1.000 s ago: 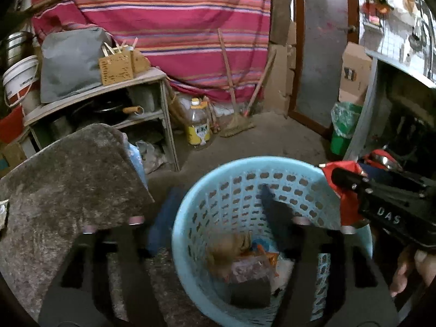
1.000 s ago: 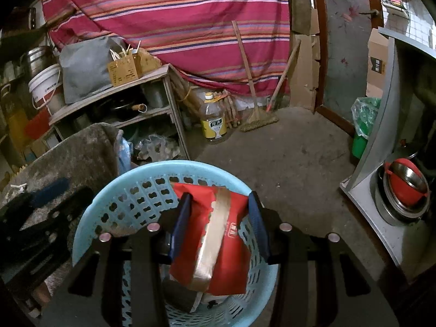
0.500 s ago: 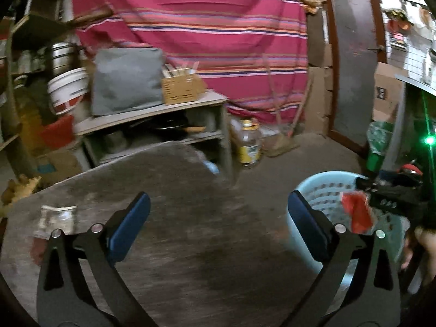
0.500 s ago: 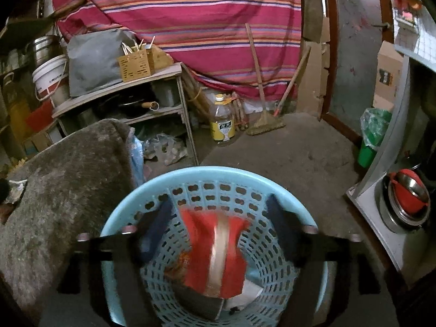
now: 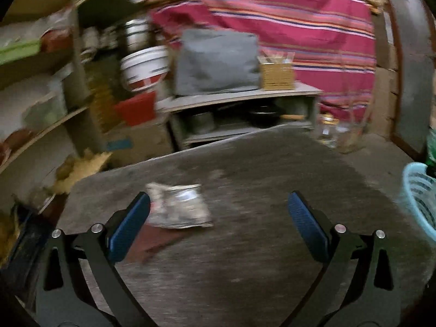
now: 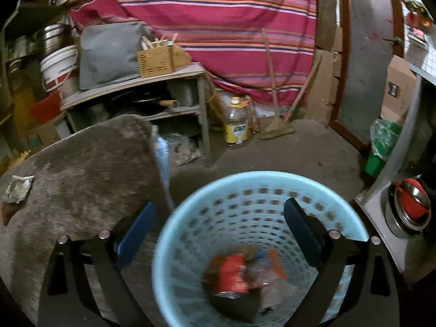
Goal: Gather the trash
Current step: 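Return to the table and grasp the maroon scouring pad with the left tool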
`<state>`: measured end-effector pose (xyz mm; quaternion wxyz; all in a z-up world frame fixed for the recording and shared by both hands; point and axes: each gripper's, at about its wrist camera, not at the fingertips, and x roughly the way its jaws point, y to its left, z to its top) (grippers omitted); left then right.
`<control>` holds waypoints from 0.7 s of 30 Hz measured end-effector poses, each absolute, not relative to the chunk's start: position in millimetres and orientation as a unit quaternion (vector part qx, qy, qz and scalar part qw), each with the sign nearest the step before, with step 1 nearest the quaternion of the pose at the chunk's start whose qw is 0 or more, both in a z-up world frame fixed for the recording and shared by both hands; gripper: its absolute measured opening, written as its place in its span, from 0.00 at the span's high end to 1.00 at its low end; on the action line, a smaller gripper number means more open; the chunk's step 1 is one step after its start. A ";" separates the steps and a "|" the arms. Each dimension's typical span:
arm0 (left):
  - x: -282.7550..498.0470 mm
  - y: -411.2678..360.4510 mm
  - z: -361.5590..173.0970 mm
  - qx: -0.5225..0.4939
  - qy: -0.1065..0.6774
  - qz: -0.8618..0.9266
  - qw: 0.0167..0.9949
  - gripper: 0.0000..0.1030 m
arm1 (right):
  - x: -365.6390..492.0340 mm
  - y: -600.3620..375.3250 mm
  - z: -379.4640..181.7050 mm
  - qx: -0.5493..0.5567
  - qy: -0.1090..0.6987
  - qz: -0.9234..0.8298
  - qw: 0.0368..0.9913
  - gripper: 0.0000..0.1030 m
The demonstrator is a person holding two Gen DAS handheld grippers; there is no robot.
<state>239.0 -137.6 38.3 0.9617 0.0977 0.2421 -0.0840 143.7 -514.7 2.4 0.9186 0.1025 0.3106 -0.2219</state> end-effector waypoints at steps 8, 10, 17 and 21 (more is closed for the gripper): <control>272.1 -44.3 15.2 0.042 0.278 -0.009 0.960 0.05 | 182.3 -444.4 1.7 0.070 0.314 -0.182 0.929 0.09; 276.9 -30.5 12.1 0.037 0.283 0.000 0.958 0.05 | 191.5 -430.3 -0.4 0.067 0.318 -0.173 0.930 0.09; 295.4 11.3 -11.3 0.011 0.323 0.012 0.946 0.05 | 227.6 -387.1 -13.9 0.048 0.338 -0.150 0.928 0.07; 302.7 13.9 -25.0 0.017 0.341 0.011 0.940 0.05 | 245.9 -365.5 -21.7 0.050 0.351 -0.126 0.926 0.07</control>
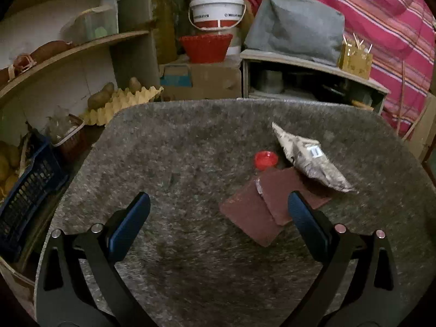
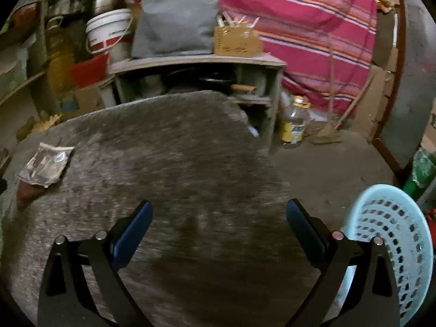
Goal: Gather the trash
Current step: 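Return to the table and grasp the maroon scouring pad with the left tool, then grasp the white printed snack bag with the right tool while the left tool holds the pad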
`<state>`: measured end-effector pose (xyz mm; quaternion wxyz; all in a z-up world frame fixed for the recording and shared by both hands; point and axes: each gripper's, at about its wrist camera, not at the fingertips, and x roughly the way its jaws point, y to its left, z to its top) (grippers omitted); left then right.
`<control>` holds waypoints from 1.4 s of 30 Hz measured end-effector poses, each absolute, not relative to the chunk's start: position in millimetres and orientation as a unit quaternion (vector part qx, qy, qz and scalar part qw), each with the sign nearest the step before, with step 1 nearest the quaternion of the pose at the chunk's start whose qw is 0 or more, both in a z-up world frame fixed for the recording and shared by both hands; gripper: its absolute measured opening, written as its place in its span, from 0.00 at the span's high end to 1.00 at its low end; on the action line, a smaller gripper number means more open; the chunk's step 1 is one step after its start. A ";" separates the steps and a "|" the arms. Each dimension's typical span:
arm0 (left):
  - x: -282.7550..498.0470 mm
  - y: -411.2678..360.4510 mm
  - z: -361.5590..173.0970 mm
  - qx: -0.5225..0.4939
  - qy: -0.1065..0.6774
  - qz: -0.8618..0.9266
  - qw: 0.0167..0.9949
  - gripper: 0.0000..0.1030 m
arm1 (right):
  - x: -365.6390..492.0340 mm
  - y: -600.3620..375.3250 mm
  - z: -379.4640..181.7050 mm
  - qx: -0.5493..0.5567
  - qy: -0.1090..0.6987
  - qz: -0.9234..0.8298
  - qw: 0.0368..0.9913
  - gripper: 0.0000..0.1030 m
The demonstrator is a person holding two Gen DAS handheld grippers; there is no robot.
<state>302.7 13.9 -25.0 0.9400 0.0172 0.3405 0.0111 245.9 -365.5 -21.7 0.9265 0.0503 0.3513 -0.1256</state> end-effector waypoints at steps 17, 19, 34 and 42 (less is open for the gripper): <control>335.1 -58.7 -52.4 0.031 0.396 -0.041 0.917 0.05 | 267.0 -352.7 -33.1 0.043 0.368 -0.118 0.921 0.07; 338.9 -64.1 -56.3 0.043 0.401 -0.034 0.914 0.05 | 267.1 -355.4 -32.1 0.048 0.366 -0.118 0.922 0.07; 333.9 -53.7 -47.2 0.051 0.397 -0.034 0.916 0.12 | 268.1 -352.2 -25.5 0.041 0.357 -0.119 0.925 0.07; 283.9 -18.3 -18.0 0.086 0.358 -0.036 0.929 0.12 | 271.9 -324.6 -25.3 0.036 0.357 -0.106 0.927 0.07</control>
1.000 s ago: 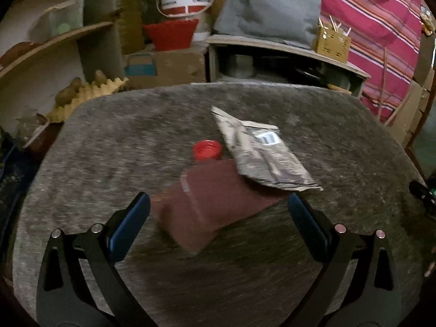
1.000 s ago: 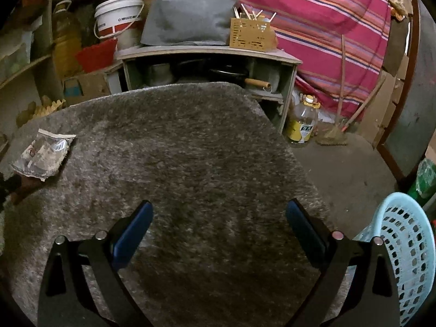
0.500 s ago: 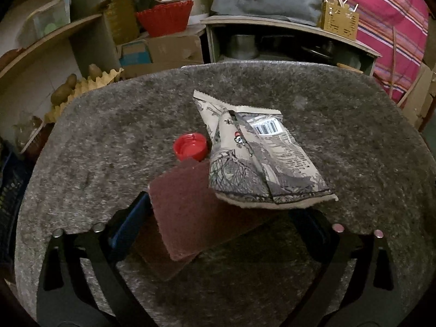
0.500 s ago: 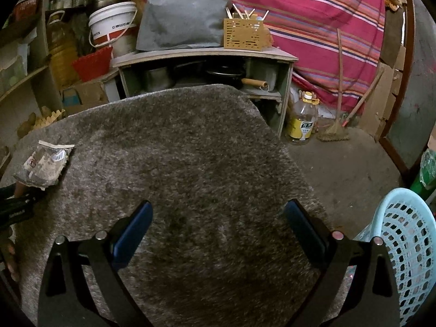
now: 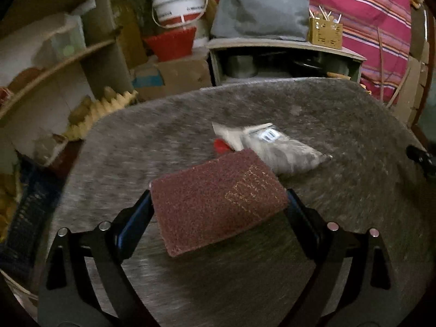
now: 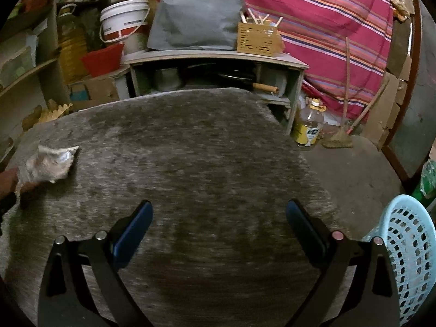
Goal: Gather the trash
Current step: 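Grasp the white printed snack bag with the right tool while the left tool holds the pad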
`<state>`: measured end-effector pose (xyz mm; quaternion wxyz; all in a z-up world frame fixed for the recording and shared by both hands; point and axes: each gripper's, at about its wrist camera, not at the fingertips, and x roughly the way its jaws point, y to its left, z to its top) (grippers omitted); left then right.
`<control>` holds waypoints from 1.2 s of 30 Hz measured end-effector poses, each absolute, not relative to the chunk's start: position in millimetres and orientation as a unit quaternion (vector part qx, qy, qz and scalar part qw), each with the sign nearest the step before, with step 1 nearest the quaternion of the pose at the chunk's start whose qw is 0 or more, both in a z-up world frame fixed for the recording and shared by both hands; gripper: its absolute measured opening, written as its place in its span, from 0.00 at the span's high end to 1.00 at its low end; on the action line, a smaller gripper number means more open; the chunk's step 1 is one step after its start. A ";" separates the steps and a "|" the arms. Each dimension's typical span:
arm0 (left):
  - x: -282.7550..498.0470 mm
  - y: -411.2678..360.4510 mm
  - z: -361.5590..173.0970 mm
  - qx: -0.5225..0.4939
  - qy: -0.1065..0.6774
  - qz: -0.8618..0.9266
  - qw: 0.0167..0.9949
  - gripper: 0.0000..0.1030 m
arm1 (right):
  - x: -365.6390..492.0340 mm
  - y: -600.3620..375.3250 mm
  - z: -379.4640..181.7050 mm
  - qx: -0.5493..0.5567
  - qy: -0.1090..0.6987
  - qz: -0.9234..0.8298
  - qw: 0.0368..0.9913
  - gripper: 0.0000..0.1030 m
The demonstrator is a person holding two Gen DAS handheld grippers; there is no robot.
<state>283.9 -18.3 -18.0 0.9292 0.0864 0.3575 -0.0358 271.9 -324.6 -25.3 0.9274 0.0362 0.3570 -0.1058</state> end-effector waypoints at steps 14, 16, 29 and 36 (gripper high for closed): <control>295.7 100.0 -1.8 0.032 0.333 0.050 0.941 0.12 | 300.1 -221.2 -25.1 0.007 0.374 -0.033 0.927 0.07; 299.2 107.3 2.4 0.028 0.329 0.060 0.942 0.12 | 305.9 -204.5 -18.1 0.000 0.374 -0.028 0.927 0.07; 299.8 149.6 11.2 0.007 0.322 0.096 0.942 0.12 | 320.6 -104.6 -10.7 -0.073 0.377 -0.003 0.923 0.07; 300.1 165.2 7.1 -0.030 0.335 0.094 0.937 0.12 | 340.5 -93.4 -23.8 -0.054 0.424 0.010 0.904 0.12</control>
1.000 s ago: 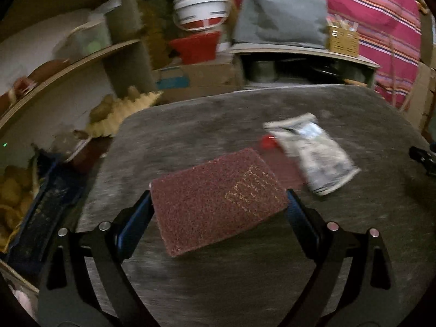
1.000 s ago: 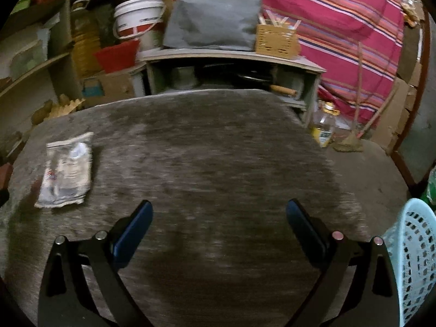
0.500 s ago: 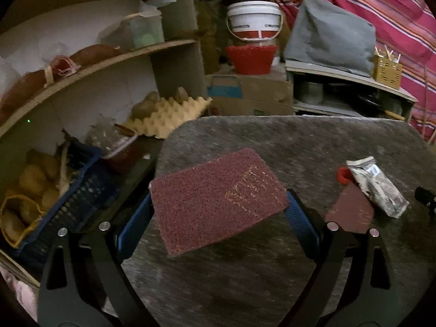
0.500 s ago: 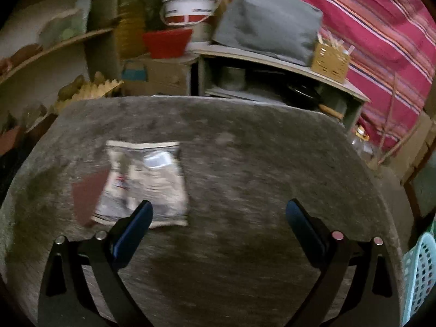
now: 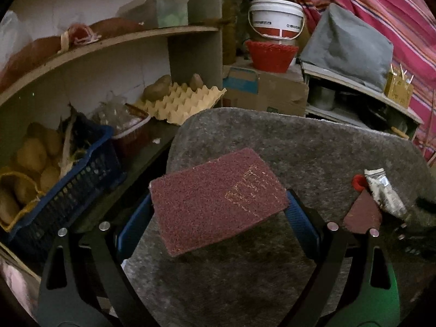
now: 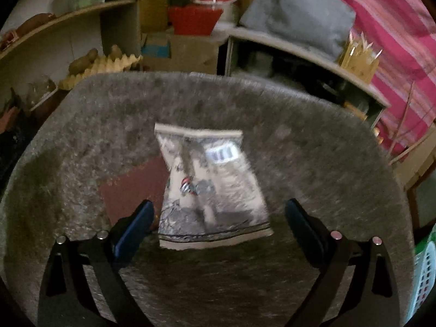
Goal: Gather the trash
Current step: 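Grasp the white printed snack bag with the right tool while the left tool holds the pad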
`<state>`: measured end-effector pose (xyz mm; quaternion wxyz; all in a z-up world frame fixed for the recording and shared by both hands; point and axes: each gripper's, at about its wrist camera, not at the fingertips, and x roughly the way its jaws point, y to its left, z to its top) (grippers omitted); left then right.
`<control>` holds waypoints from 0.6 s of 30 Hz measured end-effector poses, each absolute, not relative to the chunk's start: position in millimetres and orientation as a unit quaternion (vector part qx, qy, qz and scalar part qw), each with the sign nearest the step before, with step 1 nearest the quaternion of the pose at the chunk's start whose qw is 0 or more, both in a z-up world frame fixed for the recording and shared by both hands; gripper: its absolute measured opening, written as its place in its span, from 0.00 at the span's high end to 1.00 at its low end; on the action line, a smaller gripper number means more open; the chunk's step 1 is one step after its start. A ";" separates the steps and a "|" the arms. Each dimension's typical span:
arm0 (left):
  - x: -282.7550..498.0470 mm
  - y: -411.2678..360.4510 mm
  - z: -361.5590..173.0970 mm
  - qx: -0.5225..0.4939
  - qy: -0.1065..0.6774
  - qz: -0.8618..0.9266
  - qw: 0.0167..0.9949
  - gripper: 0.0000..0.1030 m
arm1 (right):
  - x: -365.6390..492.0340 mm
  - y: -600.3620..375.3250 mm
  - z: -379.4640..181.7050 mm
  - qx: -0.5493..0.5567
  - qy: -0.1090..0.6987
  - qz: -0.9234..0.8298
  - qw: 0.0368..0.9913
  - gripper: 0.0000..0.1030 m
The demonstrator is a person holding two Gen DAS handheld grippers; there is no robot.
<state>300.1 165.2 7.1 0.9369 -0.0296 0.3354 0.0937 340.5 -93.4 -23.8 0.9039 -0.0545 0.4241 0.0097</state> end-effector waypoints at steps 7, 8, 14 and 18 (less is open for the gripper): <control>299.2 158.6 11.2 -0.028 0.328 0.089 0.940 0.12 | 346.2 -95.8 -33.5 -0.042 0.438 0.043 0.897 0.62; 300.0 156.6 10.9 -0.026 0.329 0.090 0.940 0.12 | 346.7 -97.7 -33.3 -0.038 0.439 0.052 0.896 0.65; 300.0 145.3 15.4 -0.020 0.324 0.085 0.942 0.12 | 338.8 -111.3 -28.8 -0.034 0.428 0.067 0.901 0.87; 301.8 126.8 15.5 -0.005 0.324 0.078 0.943 0.12 | 326.1 -141.7 -14.3 -0.013 0.409 0.062 0.911 0.89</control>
